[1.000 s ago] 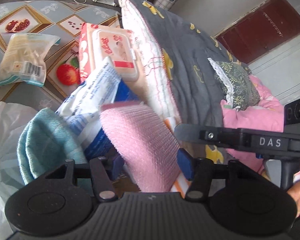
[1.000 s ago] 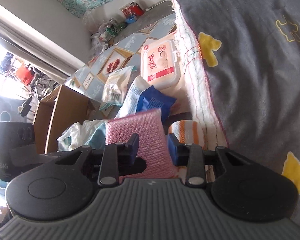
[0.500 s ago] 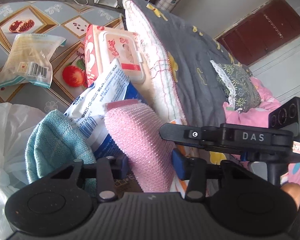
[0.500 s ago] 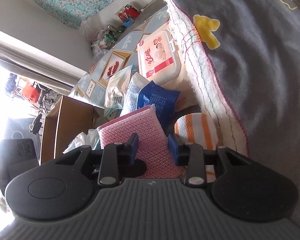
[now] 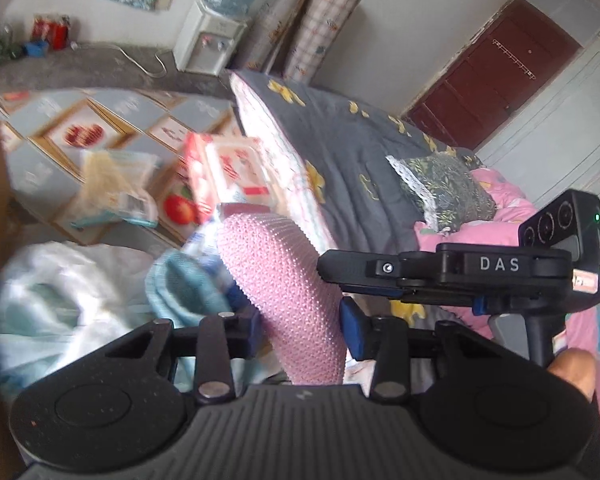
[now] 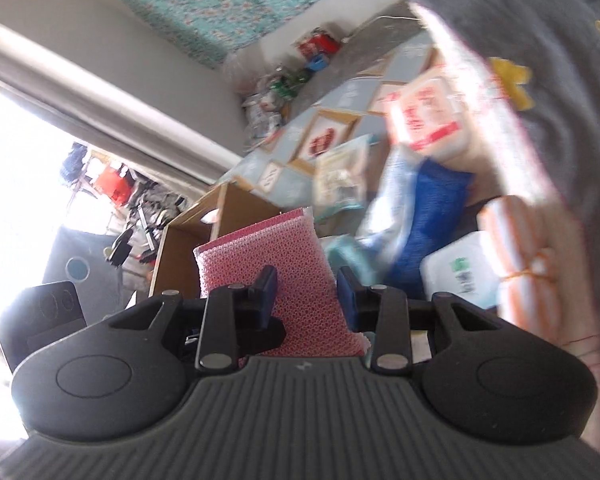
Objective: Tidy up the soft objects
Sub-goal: 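Carry the pink pad over the cardboard box with both grippers, then lower the pink pad into the box and open the left gripper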
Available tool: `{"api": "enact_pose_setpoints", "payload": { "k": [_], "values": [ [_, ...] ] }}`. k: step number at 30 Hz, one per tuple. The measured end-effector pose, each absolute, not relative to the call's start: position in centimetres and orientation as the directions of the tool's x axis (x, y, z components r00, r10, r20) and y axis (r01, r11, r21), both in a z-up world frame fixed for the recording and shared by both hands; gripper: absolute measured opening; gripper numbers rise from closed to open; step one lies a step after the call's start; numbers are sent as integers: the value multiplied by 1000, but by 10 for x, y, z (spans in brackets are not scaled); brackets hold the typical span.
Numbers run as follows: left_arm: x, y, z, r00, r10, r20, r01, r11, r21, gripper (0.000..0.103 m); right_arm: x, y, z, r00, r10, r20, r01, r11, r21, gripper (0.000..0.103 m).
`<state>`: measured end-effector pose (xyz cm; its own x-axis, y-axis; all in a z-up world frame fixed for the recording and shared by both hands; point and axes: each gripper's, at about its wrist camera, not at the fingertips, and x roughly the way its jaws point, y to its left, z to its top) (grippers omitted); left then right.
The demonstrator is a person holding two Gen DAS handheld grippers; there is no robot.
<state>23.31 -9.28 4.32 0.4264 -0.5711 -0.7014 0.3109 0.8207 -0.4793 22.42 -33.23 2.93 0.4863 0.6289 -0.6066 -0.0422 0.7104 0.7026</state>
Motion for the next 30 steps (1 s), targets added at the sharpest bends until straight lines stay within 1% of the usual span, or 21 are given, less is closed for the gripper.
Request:
{"api": "enact_pose_setpoints", "payload": {
  "k": [6, 9, 11, 15, 19, 22, 24, 27, 30],
  "values": [
    [206, -8, 79, 557, -446, -700, 253, 894, -369, 40, 247, -235, 51, 418, 727, -544, -172, 652, 739, 33],
    [205, 41, 89, 608, -368, -703, 187, 927, -324, 38, 268, -175, 58, 367, 761, -535, -219, 630, 745, 33],
    [209, 72, 92, 632, -317, -708, 142, 945, -296, 38, 282, -137, 62, 340, 771, -538, -247, 626, 740, 33],
    [226, 127, 81, 644, -237, -727, 54, 962, -266, 37, 310, -62, 64, 300, 770, -564, -313, 637, 704, 33],
    [254, 167, 55, 623, -138, -770, -27, 980, -198, 37, 336, -13, 59, 324, 732, -600, -355, 682, 640, 33],
    [282, 186, 31, 587, -39, -808, -72, 992, -101, 37, 352, 0, 47, 312, 730, -608, -341, 683, 646, 33],
    [301, 193, 16, 556, 57, -830, -93, 996, 6, 37, 357, 3, 37, 304, 723, -620, -337, 690, 640, 33],
    [326, 199, -6, 496, 173, -851, -97, 985, 145, 37, 360, 0, 24, 294, 715, -634, -331, 699, 634, 33],
    [346, 197, -26, 451, 269, -851, -72, 961, 266, 37, 363, -9, 14, 293, 706, -644, -330, 707, 625, 33]
  ]
}}
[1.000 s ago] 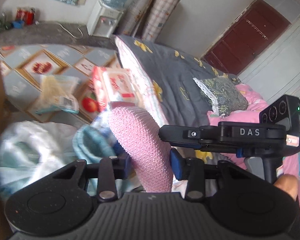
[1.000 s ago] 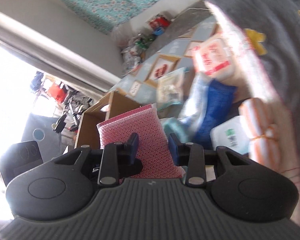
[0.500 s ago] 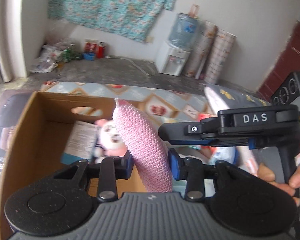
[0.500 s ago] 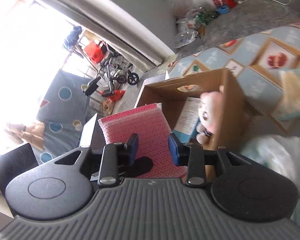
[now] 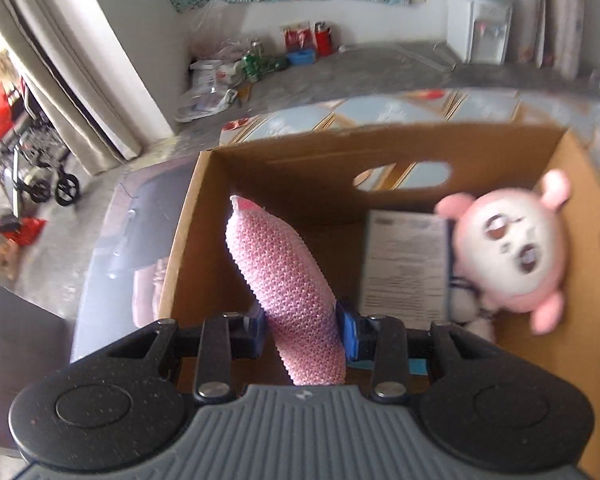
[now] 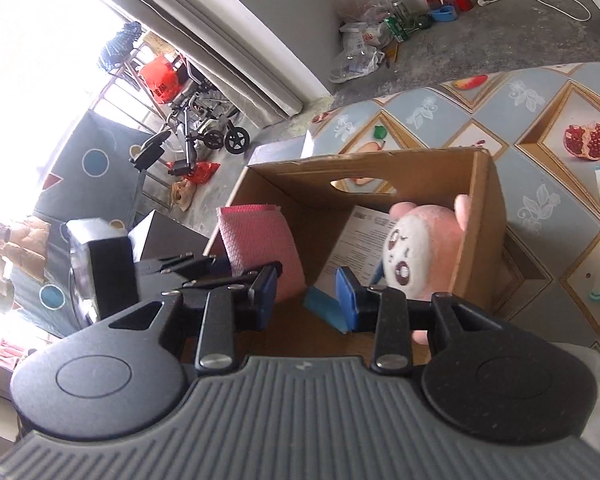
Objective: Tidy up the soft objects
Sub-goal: 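Lower the pink pad into the box and open the left gripper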
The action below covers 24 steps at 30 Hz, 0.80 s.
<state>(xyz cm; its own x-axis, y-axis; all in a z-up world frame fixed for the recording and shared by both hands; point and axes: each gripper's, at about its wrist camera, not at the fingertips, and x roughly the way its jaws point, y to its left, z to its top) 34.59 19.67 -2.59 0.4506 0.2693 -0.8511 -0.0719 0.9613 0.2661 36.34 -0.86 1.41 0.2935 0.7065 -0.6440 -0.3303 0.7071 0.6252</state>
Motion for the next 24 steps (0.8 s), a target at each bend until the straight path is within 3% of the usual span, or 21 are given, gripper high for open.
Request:
{"api": "enact_pose_setpoints", "payload": {
  "k": [4, 8, 10, 12, 14, 17, 20, 24],
  "values": [
    [366, 173, -54, 429, 419, -800, 11, 883, 469, 38, 367, -20, 4, 289, 704, -649, -310, 710, 632, 33],
    [381, 152, -63, 441, 482, -757, 64, 825, 562, 38, 368, -27, -3, 283, 701, -654, -305, 713, 632, 33],
    [387, 151, -61, 434, 441, -785, 54, 857, 512, 39, 367, -30, -6, 279, 704, -653, -298, 710, 639, 34],
    [388, 158, -54, 419, 360, -834, 21, 914, 405, 51, 367, -34, -8, 275, 710, -649, -291, 704, 647, 34],
    [386, 167, -47, 413, 295, -862, -12, 948, 318, 56, 366, -38, -9, 276, 711, -647, -288, 704, 650, 35],
    [379, 179, -40, 424, 254, -869, -51, 965, 257, 55, 365, -43, -9, 280, 710, -646, -281, 704, 652, 35],
    [373, 186, -42, 424, 266, -866, -66, 963, 263, 45, 363, -47, -8, 284, 716, -638, -276, 699, 660, 36],
    [375, 188, -51, 381, 277, -882, -74, 960, 270, 47, 361, -49, -8, 277, 723, -633, -275, 691, 669, 36]
  ]
}}
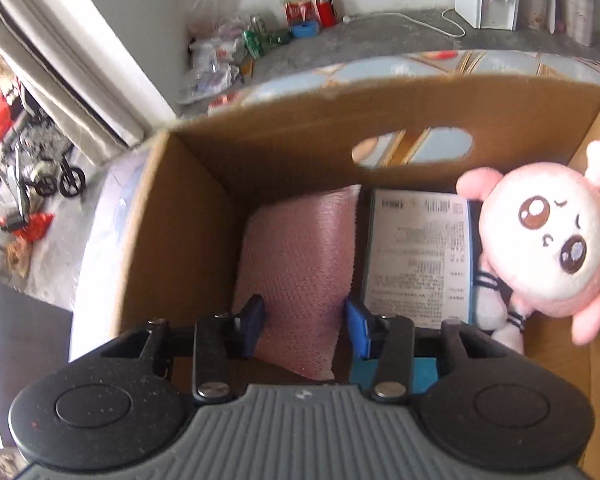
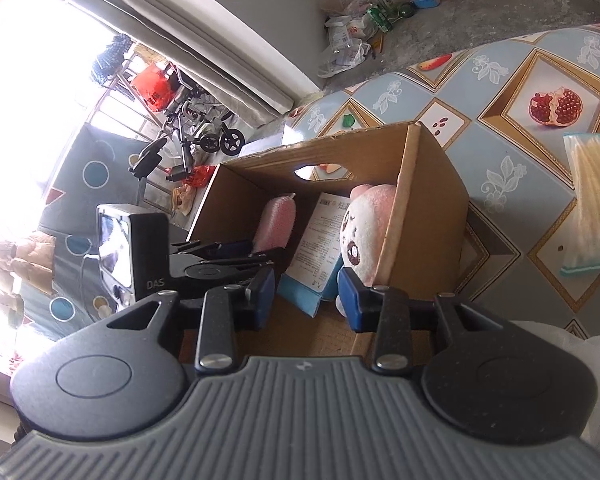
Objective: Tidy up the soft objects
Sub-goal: 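Lower the pink pad into the box and open the left gripper, then move both grippers back to the pile of items on the bed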
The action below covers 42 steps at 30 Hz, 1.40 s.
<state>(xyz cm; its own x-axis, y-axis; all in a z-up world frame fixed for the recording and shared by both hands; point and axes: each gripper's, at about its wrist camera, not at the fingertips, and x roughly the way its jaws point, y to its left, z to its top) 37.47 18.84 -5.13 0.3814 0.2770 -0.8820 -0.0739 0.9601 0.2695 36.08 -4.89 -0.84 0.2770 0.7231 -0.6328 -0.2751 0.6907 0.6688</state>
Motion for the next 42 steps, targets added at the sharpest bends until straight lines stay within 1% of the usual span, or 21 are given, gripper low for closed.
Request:
{"api": "enact_pose_setpoints", "payload": {
  "k": [3, 4, 6, 8, 10, 13, 15, 17, 19, 21, 24, 26, 29, 32, 35, 37, 40, 42],
  "values": [
    [372, 187, -48, 413, 279, -867, -75, 959, 273, 49, 359, -49, -8, 275, 723, -634, -273, 690, 670, 36],
    [371, 188, -45, 423, 269, -865, -78, 962, 261, 51, 358, -51, -7, 275, 725, -632, -271, 689, 672, 36],
    [366, 189, -38, 446, 253, -858, -91, 967, 238, 62, 354, -54, -4, 283, 726, -626, -271, 687, 674, 36],
    [361, 190, -30, 464, 252, -849, -106, 968, 229, 64, 350, -58, 0, 293, 729, -618, -272, 684, 677, 40],
    [354, 191, -21, 470, 255, -845, -125, 967, 222, 64, 343, -63, 5, 305, 731, -610, -273, 681, 679, 41],
    [337, 192, -1, 501, 226, -835, -140, 974, 179, 65, 330, -75, 17, 329, 733, -595, -276, 678, 682, 41],
    [321, 187, 18, 541, 184, -821, -134, 982, 132, 72, 319, -89, 30, 359, 728, -584, -277, 680, 678, 43],
    [298, 181, 37, 587, 135, -798, -116, 990, 82, 77, 306, -107, 45, 398, 716, -574, -281, 690, 667, 46],
    [275, 168, 58, 633, 77, -770, -75, 996, 37, 80, 289, -129, 61, 445, 689, -572, -286, 715, 639, 48],
    [247, 154, 76, 678, 14, -735, -23, 1000, -1, 86, 269, -155, 77, 503, 649, -570, -281, 747, 603, 52],
    [205, 129, 96, 732, -100, -674, 61, 995, -82, 93, 233, -196, 94, 588, 576, -568, -251, 798, 548, 58],
    [180, 112, 102, 750, -181, -636, 112, 983, -147, 95, 207, -223, 99, 640, 519, -566, -219, 830, 514, 65],
    [152, 86, 101, 760, -269, -592, 177, 961, -211, 96, 166, -259, 96, 695, 448, -562, -161, 859, 486, 71],
    [131, 55, 90, 753, -338, -564, 245, 940, -236, 97, 132, -287, 84, 716, 406, -567, -111, 869, 482, 71],
    [120, 24, 75, 729, -399, -557, 296, 916, -269, 96, 105, -304, 69, 723, 381, -576, -83, 876, 476, 71],
    [112, 1, 64, 717, -425, -552, 339, 905, -257, 96, 95, -312, 63, 723, 373, -581, -74, 878, 472, 71],
    [101, -34, 49, 723, -433, -538, 383, 900, -208, 96, 91, -320, 56, 719, 370, -589, -63, 878, 474, 71],
    [99, -53, 43, 717, -432, -547, 400, 898, -184, 92, 93, -322, 56, 713, 378, -590, -67, 875, 478, 71]
  ]
}}
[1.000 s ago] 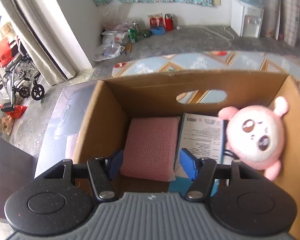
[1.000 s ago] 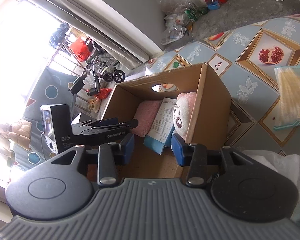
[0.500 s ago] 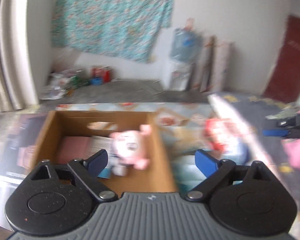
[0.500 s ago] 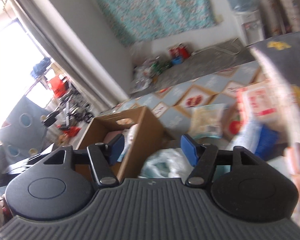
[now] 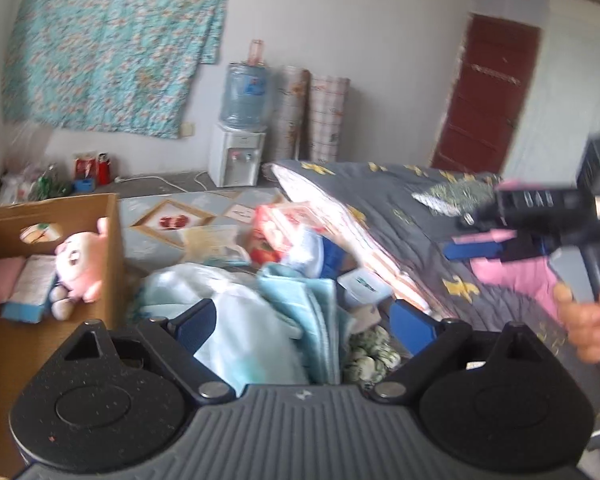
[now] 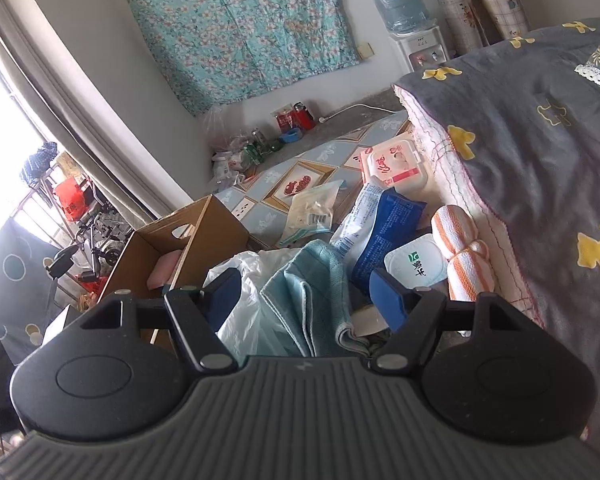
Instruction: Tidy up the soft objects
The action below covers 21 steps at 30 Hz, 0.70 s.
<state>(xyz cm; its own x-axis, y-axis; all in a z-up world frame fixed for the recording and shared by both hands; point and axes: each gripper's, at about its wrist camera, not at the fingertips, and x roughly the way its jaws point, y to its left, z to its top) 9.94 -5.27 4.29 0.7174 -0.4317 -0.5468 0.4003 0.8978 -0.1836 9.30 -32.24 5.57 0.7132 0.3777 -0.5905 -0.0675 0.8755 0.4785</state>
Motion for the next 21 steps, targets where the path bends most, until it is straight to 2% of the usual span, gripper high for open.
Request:
{"api": "enact_pose_setpoints", "payload": {
  "k": [7, 12, 17, 20, 21],
  "values": [
    [150, -73, 56, 706, -419, -571, 410, 899, -152, 90, 142, -325, 54, 677, 432, -596, -58, 838, 542, 71],
    [213, -100, 50, 616, -437, -655, 508, 856, -94, 89, 204, -331, 32, 619, 432, -656, 27, 823, 568, 71],
    [267, -136, 20, 547, -394, -738, 556, 831, -32, 89, 266, -337, -2, 546, 390, -741, 123, 838, 532, 71],
    [295, -152, -4, 490, -373, -788, 576, 817, -29, 78, 293, -339, -23, 504, 359, -785, 172, 850, 499, 71],
    [304, -156, -10, 467, -371, -803, 584, 811, -35, 78, 300, -339, -29, 493, 354, -795, 177, 854, 490, 71]
  ]
}}
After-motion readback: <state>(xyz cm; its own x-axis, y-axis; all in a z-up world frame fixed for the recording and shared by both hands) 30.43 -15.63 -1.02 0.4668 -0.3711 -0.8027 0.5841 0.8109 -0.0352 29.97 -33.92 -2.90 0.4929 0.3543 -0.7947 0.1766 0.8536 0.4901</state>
